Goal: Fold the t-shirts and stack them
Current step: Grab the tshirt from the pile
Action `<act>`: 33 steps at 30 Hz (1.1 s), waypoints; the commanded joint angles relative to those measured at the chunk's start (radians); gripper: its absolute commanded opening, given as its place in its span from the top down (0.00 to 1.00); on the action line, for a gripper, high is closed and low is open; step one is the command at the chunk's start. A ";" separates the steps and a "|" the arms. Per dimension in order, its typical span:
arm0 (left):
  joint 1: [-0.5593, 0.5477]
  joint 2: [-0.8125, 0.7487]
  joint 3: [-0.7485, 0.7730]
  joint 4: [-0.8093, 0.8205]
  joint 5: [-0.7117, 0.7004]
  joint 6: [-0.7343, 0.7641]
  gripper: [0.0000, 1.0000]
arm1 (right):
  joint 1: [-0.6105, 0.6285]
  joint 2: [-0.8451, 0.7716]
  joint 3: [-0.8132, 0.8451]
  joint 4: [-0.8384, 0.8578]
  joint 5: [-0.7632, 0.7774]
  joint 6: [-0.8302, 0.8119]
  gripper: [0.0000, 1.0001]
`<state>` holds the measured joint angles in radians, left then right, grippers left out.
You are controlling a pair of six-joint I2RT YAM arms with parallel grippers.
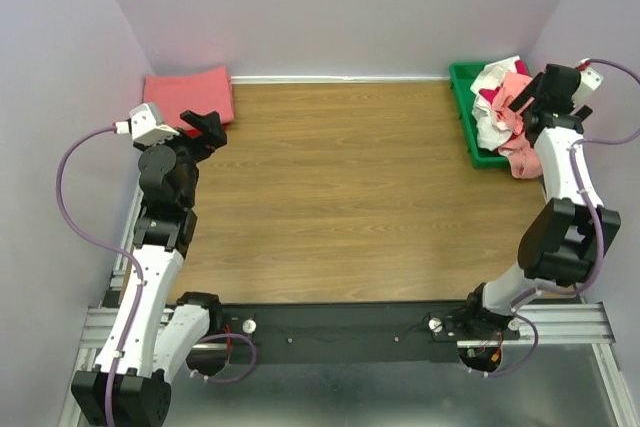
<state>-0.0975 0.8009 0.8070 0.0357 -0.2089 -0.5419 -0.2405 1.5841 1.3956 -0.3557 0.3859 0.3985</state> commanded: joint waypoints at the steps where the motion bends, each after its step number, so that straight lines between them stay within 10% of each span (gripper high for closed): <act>1: 0.002 0.027 0.004 0.059 0.059 0.019 0.02 | -0.039 0.085 0.084 -0.035 0.096 -0.018 0.00; 7: 0.002 0.075 0.020 0.064 0.069 0.019 0.02 | -0.129 0.284 0.177 -0.035 0.027 -0.006 0.08; 14: 0.004 0.118 0.037 0.061 0.066 0.017 0.02 | -0.154 0.508 0.362 -0.035 -0.125 -0.046 0.40; 22: 0.004 0.139 0.044 0.058 0.049 0.010 0.02 | -0.154 0.603 0.422 -0.029 -0.298 -0.056 0.41; 29: 0.004 0.164 0.052 0.058 0.066 0.008 0.08 | -0.155 0.606 0.413 -0.020 -0.444 -0.041 0.96; 33: 0.004 0.156 0.058 0.046 0.057 0.013 0.04 | -0.155 0.539 0.387 -0.016 -0.397 -0.012 0.99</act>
<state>-0.0975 0.9672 0.8284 0.0795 -0.1616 -0.5388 -0.3962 2.1654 1.7939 -0.3759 0.0345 0.3626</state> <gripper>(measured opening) 0.923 0.008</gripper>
